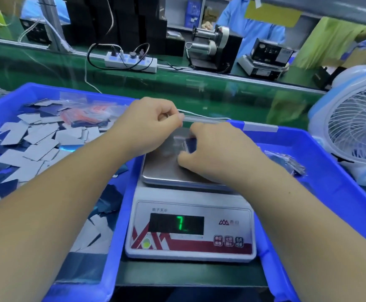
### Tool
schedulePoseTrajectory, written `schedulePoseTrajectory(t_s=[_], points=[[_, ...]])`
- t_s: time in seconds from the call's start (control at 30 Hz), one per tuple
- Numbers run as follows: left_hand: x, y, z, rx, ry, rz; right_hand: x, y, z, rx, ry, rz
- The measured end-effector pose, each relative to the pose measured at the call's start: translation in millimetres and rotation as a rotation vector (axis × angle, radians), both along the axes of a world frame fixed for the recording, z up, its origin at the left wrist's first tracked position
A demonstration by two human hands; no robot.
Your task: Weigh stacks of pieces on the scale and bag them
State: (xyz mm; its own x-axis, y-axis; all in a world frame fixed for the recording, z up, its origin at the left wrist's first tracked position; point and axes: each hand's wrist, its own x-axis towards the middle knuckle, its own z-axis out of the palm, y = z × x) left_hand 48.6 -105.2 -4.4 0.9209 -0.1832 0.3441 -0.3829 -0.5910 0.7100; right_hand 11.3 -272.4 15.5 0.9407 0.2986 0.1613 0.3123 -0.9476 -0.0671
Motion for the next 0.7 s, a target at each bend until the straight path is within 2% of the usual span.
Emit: schedulePoseTrajectory(t_s=[0.17, 0.3, 0.4, 0.53, 0.6, 0.7], points=[[-7, -7, 0, 0.021, -0.038, -0.022, 11, -31, 20, 0.003, 0.028, -0.057], [-9, -8, 2, 0.011, -0.036, -0.032, 25, -90, 41, 0.067, -0.018, -0.298], [-6, -7, 0, 0.004, -0.017, -0.025, 26, -124, 33, 0.023, 0.062, -0.455], [-5, -6, -2, 0.007, -0.007, -0.015, 27, -133, 11, -0.126, 0.253, -0.465], [-5, -3, 0, -0.008, -0.001, -0.002, 31, -127, 10, -0.133, 0.203, -0.455], [-1, 3, 7, -0.032, 0.014, 0.061, 31, -102, 19, -0.035, 0.085, -0.384]])
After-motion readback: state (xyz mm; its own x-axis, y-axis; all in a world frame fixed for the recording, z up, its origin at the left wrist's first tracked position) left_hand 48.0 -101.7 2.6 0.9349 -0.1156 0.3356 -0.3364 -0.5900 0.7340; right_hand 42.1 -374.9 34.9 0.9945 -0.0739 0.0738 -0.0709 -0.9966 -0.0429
